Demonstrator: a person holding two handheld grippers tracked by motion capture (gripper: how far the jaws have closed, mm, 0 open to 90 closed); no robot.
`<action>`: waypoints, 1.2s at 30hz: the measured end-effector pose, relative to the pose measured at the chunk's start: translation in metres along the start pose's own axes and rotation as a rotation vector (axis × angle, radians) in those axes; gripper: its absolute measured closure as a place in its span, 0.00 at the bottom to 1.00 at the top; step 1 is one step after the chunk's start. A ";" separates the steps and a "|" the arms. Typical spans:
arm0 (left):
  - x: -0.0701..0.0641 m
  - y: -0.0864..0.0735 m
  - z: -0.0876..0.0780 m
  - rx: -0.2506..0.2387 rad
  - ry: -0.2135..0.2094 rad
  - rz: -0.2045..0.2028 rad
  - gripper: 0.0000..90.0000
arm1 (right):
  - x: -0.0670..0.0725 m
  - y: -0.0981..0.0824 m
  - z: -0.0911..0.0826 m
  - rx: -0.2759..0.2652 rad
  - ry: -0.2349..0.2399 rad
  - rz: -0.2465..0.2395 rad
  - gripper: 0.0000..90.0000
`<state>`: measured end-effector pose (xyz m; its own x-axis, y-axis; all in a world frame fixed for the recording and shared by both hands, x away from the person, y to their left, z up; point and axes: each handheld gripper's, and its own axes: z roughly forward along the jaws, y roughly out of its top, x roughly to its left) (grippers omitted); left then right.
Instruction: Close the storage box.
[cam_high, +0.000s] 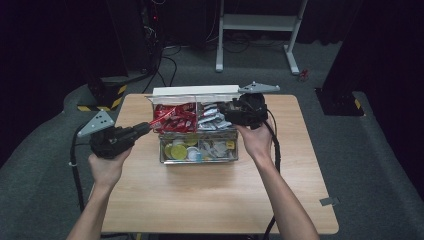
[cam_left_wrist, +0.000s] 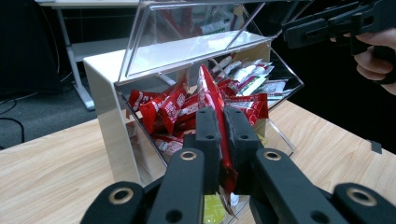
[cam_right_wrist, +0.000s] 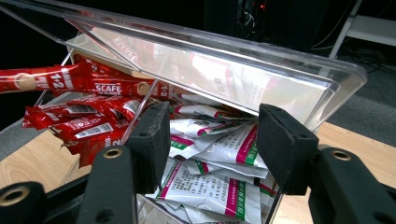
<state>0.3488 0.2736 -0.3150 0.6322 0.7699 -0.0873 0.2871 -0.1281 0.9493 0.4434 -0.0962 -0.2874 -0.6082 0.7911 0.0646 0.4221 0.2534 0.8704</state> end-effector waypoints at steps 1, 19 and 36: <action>0.000 0.000 -0.001 0.001 0.001 0.002 0.95 | 0.000 0.000 0.000 0.000 -0.001 -0.003 0.50; 0.007 -0.009 -0.018 -0.025 0.020 -0.026 0.95 | 0.001 0.001 0.002 0.006 0.006 -0.003 0.50; 0.014 -0.019 -0.034 -0.050 0.041 -0.058 0.95 | 0.001 0.001 0.003 0.006 0.001 -0.011 0.50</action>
<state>0.3272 0.3079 -0.3241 0.5853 0.8002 -0.1310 0.2853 -0.0520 0.9570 0.4448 -0.0937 -0.2880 -0.6133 0.7879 0.0560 0.4194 0.2648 0.8683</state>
